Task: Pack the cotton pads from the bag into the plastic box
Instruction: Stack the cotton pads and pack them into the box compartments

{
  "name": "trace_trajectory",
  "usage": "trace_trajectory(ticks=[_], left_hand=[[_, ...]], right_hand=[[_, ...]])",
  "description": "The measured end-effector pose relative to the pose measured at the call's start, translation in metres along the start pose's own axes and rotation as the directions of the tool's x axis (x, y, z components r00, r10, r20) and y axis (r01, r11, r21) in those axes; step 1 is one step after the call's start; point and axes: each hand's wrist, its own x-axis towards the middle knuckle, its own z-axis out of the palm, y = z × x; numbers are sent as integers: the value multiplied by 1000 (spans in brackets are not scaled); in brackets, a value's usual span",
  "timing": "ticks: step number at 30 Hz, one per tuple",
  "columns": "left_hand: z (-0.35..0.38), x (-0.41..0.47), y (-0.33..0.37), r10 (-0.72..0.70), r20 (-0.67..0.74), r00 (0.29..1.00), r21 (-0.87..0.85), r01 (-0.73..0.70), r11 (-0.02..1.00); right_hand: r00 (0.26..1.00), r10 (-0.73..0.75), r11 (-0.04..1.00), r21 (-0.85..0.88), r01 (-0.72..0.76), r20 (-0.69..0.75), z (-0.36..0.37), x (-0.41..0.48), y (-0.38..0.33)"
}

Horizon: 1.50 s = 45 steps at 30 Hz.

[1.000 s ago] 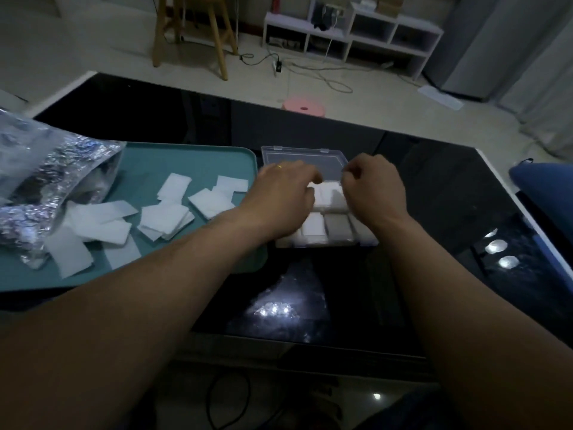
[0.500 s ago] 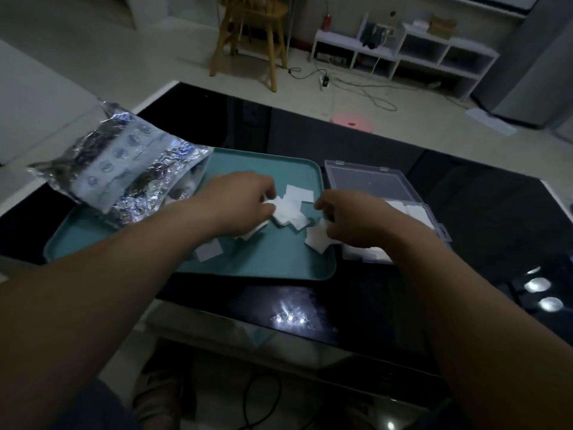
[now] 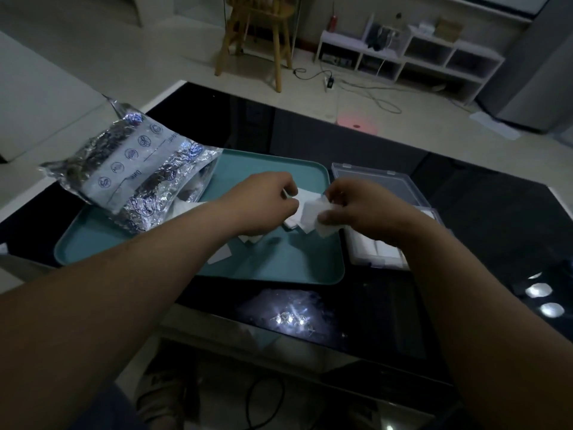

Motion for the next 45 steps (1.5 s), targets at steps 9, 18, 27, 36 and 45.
trace_trajectory(ticks=[9, 18, 27, 36, 45], left_hand=[[2, -6, 10, -117, 288, 950, -724, 297, 622], [5, -2, 5, -122, 206, 971, -808, 239, 538], [10, -3, 9, -233, 99, 968, -856, 202, 476], [19, -9, 21, -151, 197, 969, -952, 226, 207], [-8, 3, -1, -250, 304, 919, -951, 309, -23]], right_hand=[[987, 74, 878, 479, 2, -140, 10, -3, -7], [980, 165, 775, 629, -58, -113, 17, 7, -3], [962, 272, 562, 817, -133, -31, 37, 10, -12], [870, 33, 969, 228, 91, -492, 54, -1, -32], [922, -33, 901, 388, 195, -386, 23, -2, -21]])
